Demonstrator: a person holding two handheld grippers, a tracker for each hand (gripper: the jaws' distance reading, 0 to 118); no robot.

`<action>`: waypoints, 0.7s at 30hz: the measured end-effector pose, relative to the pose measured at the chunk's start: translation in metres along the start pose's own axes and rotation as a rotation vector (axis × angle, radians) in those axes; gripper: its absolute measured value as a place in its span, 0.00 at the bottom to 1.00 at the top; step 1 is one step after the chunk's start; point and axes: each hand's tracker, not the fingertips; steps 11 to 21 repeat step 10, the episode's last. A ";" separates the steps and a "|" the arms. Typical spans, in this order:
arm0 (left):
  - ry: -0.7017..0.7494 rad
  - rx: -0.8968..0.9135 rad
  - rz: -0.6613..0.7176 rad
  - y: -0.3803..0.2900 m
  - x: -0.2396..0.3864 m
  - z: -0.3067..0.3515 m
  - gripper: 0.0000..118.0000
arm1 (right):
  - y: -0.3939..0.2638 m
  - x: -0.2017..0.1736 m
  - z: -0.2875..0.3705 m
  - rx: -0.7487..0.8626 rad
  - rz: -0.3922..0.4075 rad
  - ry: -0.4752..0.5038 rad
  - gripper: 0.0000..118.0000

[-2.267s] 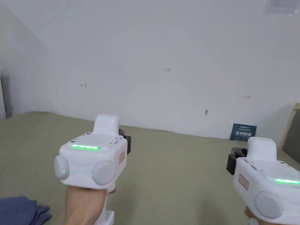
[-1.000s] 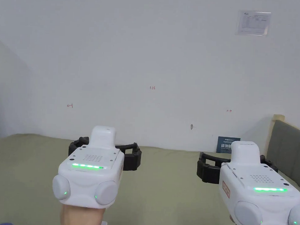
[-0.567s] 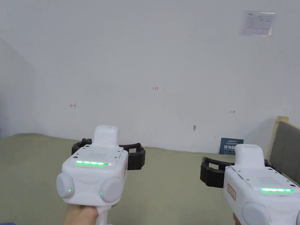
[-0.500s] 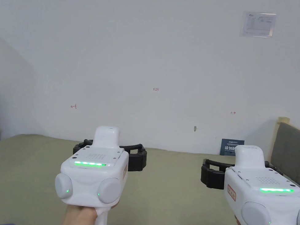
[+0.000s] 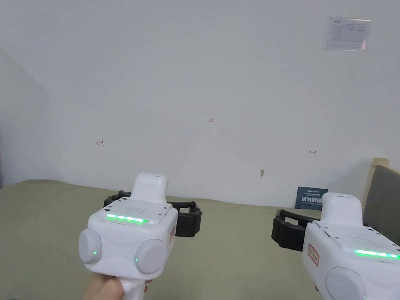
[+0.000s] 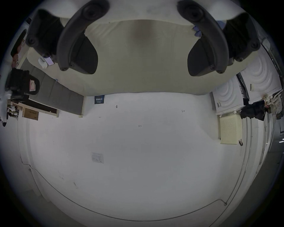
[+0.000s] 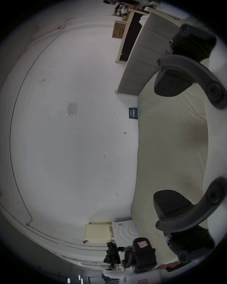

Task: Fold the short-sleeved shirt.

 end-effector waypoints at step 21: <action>-0.005 -0.012 0.015 0.002 -0.002 0.001 1.00 | 0.004 0.002 0.001 -0.039 0.013 0.173 1.00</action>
